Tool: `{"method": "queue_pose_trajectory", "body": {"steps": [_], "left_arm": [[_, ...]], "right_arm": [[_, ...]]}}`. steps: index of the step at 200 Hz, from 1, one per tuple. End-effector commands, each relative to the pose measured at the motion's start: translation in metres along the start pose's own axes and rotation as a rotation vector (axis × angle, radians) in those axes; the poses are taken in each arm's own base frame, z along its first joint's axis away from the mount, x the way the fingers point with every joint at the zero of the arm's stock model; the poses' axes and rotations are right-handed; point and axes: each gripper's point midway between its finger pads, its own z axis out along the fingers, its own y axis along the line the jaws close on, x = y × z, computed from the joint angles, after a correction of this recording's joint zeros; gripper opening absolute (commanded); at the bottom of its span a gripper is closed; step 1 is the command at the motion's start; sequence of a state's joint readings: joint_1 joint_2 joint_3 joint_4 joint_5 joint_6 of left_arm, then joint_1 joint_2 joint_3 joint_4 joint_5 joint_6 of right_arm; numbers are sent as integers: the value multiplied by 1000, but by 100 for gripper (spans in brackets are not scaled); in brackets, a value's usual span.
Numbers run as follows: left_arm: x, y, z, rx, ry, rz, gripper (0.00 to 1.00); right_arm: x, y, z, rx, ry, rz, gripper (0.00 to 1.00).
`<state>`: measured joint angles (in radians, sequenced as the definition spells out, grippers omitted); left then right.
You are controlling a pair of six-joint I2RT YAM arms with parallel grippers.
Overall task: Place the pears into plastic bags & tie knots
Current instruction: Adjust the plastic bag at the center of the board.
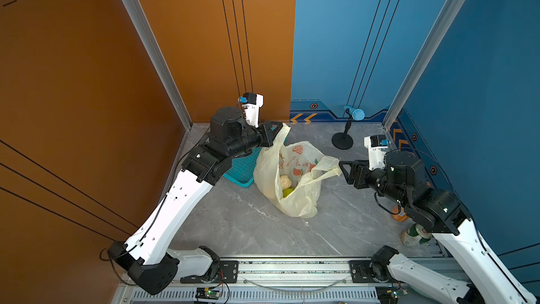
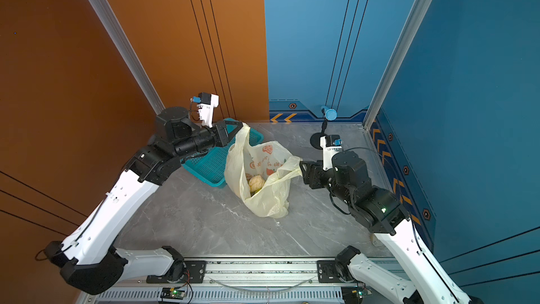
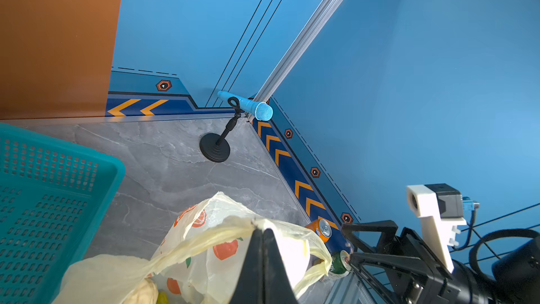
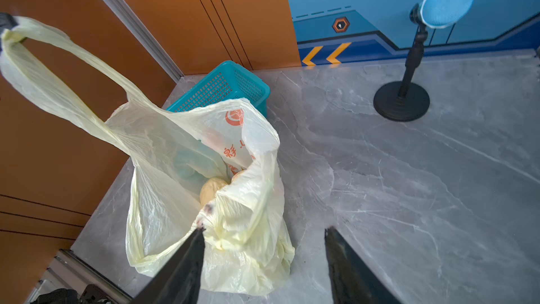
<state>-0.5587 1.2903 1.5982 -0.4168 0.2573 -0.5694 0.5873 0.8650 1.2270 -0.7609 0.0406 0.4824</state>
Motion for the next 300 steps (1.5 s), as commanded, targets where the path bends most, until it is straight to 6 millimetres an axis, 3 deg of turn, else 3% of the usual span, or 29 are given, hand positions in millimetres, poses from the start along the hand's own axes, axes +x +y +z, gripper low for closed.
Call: {"method": "queue_pose_trajectory", "body": {"steps": [1, 22, 44, 134, 160, 194, 236, 264, 300], "left_arm": [[-13, -8, -5, 1, -41, 24, 0], [-12, -6, -3, -2, -37, 23, 0], [-12, -6, -3, -4, -37, 24, 0], [-14, -5, -3, -6, -48, 27, 0], [-16, -4, -6, -17, -59, 34, 0], [-22, -2, -15, -48, -92, 45, 0], [-31, 8, -44, -149, -159, 74, 0], [-32, 13, -60, -189, -182, 70, 0], [-22, 10, -61, -156, -156, 21, 0]], "right_arm": [[26, 10, 18, -106, 83, 286, 70], [35, 25, 36, -215, 104, 442, 69], [29, 41, 42, -320, 81, 503, 65], [11, 61, 37, -406, 46, 479, 17], [-11, 60, 26, -384, -3, 424, 0], [-59, 49, -1, -304, -76, 321, 0], [-108, 25, -37, -197, -153, 267, 0], [-111, 1, -43, -91, -147, 280, 0], [-87, -38, -30, 47, -75, 325, 0]]}}
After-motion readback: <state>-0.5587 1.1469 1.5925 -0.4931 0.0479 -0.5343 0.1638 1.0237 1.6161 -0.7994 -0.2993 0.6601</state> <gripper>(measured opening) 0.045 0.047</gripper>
